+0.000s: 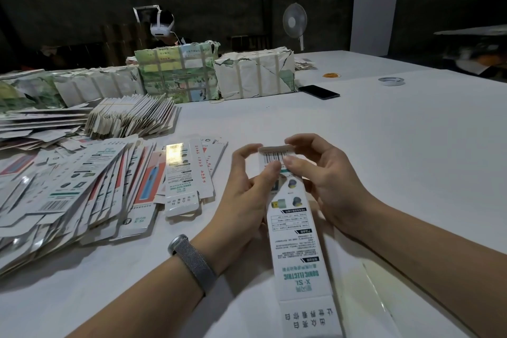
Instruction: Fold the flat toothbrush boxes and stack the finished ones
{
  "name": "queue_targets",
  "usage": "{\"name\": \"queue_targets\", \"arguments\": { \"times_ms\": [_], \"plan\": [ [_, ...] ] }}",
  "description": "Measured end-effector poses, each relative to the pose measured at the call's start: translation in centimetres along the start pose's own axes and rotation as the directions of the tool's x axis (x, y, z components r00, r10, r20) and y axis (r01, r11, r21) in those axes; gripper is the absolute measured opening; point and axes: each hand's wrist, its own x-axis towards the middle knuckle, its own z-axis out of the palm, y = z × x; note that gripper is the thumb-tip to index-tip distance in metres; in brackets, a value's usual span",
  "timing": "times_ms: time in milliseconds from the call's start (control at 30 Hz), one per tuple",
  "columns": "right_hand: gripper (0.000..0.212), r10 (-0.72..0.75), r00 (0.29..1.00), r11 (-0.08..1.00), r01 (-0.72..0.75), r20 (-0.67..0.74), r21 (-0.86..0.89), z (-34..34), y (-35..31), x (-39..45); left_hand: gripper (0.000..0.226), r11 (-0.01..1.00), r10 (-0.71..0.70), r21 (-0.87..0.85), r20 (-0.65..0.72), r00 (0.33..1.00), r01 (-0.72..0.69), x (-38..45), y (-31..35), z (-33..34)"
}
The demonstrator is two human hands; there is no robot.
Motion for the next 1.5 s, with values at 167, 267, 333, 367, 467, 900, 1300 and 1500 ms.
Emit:
{"name": "queue_targets", "arguments": {
  "times_ms": [167,267,333,367,467,900,1300,1500],
  "plan": [
    [0.012,0.041,0.999,0.999,-0.041,0.000,0.008,0.1,-0.4,0.1,0.027,1.000,0.006,-0.022,0.044,0.999,-0.005,0.0,-0.1,0.0],
    [0.022,0.072,0.997,0.997,-0.072,-0.014,0.006,0.1,-0.5,0.2,0.033,1.000,0.003,-0.023,0.067,0.998,-0.001,0.1,-0.2,0.2],
    [0.030,0.090,0.995,0.996,-0.090,-0.039,0.002,0.0,-0.4,0.3,0.037,1.000,0.007,-0.022,0.075,0.997,-0.005,0.1,-0.2,0.3],
    [0.032,0.102,0.994,0.995,-0.102,-0.048,0.002,0.0,-0.4,0.4,0.039,1.000,0.005,-0.014,0.079,0.997,-0.004,0.1,-0.2,0.2],
    [0.036,0.151,0.986,0.988,-0.149,-0.071,0.025,0.0,-0.2,0.4,0.039,0.999,-0.016,0.040,0.103,0.995,0.012,0.1,-0.1,0.2],
    [0.012,0.253,0.965,0.965,-0.257,-0.062,-0.058,0.3,-0.5,0.1,0.034,0.996,-0.048,0.079,0.151,0.987,0.037,0.1,0.0,0.2],
    [0.035,0.156,0.975,0.974,-0.178,-0.160,-0.140,0.3,-0.3,0.3,0.028,0.989,-0.113,0.109,0.129,0.985,0.100,-0.5,1.0,0.0],
    [0.034,0.200,0.976,0.971,-0.209,-0.091,-0.111,0.1,-0.2,0.2,0.022,0.982,-0.145,0.148,0.169,0.975,0.120,-0.5,1.2,0.0]
  ]
}}
